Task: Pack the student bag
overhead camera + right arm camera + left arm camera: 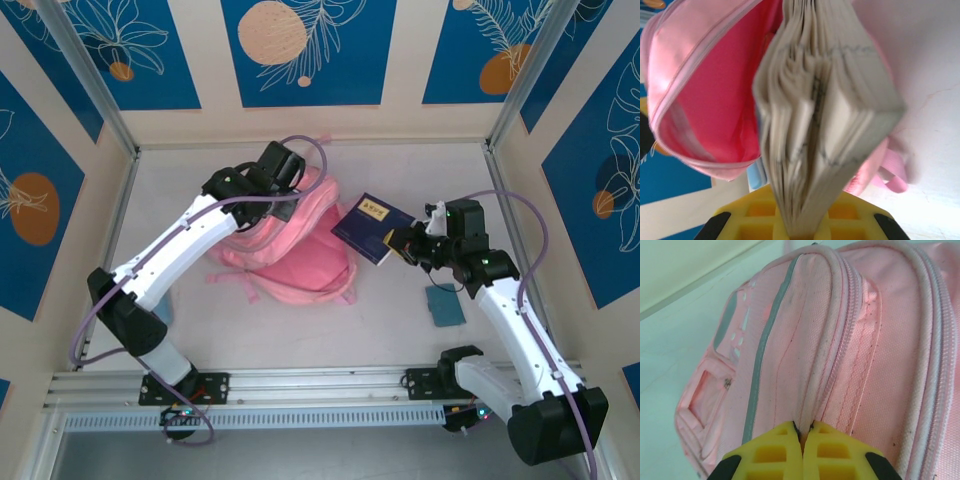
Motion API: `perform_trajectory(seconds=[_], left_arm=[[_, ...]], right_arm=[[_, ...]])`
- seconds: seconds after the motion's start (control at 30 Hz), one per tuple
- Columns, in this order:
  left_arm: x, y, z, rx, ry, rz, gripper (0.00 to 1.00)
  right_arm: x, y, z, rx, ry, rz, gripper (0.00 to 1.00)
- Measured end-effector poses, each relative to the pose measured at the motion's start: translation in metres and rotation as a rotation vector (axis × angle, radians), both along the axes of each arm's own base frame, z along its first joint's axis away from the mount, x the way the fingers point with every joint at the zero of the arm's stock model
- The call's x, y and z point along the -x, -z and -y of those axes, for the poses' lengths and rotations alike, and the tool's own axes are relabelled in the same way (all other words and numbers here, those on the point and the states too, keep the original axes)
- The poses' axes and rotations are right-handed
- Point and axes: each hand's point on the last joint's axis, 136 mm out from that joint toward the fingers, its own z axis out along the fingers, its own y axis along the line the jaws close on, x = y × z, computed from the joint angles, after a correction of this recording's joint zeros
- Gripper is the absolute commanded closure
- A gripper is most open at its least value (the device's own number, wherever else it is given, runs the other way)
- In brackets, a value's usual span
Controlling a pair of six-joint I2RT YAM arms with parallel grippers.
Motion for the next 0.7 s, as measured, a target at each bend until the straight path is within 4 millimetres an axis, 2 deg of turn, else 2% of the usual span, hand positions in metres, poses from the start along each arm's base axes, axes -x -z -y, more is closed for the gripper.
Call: perform_trajectory(seconds=[0.2,0.47,0.57,0.7], left_arm=[[-0.001,0.001,0.013,0.063,0.022,-0.012,1.0],[-0.001,-0.003,0.027,0.138,0.045,-0.019,1.0],[-0.002,-0.004,0.028,0.15,0.043,-0.018,1.0],[-0.003,-0.003,0.03,0.153,0.042,-0.019,1.0]], right_arm=[[0.004,0.017,-0.03,-0.071,-0.091,-0.053,1.0],[-0.008,0.026,-0.083,-0.143,-0.204,-0.062,1.0],[-0.015,0.037,-0.097,-0.136,-0.214,-0.08,1.0],[-0.033,0.063,-0.111,-0.122,-0.185,-0.125,1.0]])
